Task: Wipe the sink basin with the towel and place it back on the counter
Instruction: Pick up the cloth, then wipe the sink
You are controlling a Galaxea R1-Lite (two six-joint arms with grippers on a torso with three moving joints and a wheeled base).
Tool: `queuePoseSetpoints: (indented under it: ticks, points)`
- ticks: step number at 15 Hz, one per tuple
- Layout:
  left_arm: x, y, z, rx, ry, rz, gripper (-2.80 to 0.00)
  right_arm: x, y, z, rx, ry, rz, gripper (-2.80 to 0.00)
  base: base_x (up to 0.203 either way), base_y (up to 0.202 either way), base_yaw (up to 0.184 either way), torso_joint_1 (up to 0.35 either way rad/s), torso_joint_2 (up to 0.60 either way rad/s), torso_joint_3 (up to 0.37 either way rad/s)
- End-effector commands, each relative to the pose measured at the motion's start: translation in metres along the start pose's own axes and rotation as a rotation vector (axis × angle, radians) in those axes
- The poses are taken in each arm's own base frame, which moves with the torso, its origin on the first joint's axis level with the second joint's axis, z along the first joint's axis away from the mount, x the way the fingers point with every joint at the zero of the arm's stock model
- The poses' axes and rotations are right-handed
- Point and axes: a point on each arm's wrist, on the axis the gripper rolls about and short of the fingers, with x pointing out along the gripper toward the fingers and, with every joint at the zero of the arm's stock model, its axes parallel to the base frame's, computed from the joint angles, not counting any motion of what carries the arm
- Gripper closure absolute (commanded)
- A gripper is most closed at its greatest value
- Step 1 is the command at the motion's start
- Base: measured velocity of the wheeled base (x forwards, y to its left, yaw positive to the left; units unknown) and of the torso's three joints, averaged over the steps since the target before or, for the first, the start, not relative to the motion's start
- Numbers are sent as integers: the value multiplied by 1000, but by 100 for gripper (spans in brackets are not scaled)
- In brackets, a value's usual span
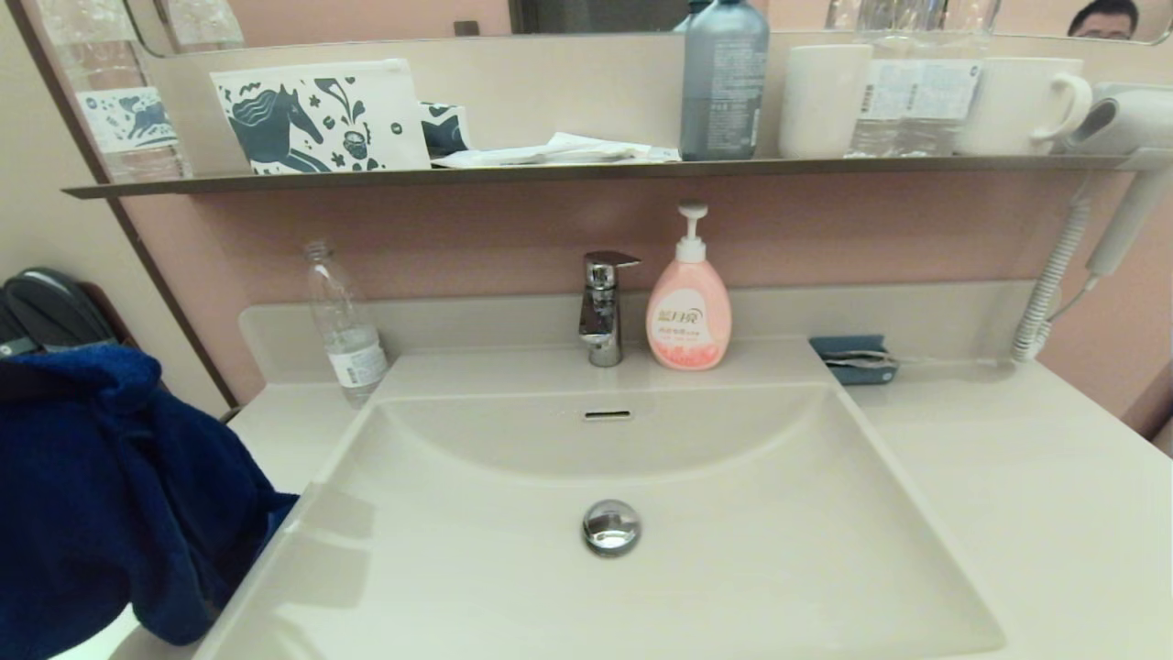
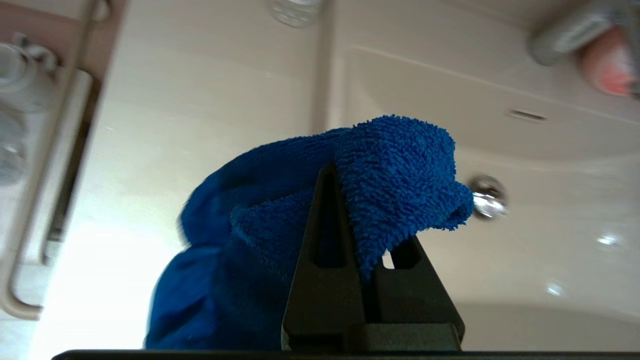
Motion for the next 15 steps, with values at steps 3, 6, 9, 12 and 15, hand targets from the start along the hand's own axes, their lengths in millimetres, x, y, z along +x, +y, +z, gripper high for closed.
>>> queuePoseSetpoints:
  ticks: [3, 6, 9, 12, 15]
  points:
    - [-28, -49, 9, 23, 9, -121, 0, 0, 0, 0, 0, 0, 1, 0, 0, 0, 0, 0, 0, 0]
    - [-32, -82, 12, 40, 50, -171, 0, 0, 0, 0, 0, 0, 1, 0, 0, 0, 0, 0, 0, 0]
    - [-16, -120, 10, 77, 84, -146, 0, 0, 0, 0, 0, 0, 1, 0, 0, 0, 0, 0, 0, 0]
    - [0, -159, 0, 129, 126, -195, 0, 0, 0, 0, 0, 0, 1, 0, 0, 0, 0, 0, 0, 0]
    - [35, -195, -6, 111, 114, -179, 0, 0, 0, 0, 0, 0, 1, 0, 0, 0, 0, 0, 0, 0]
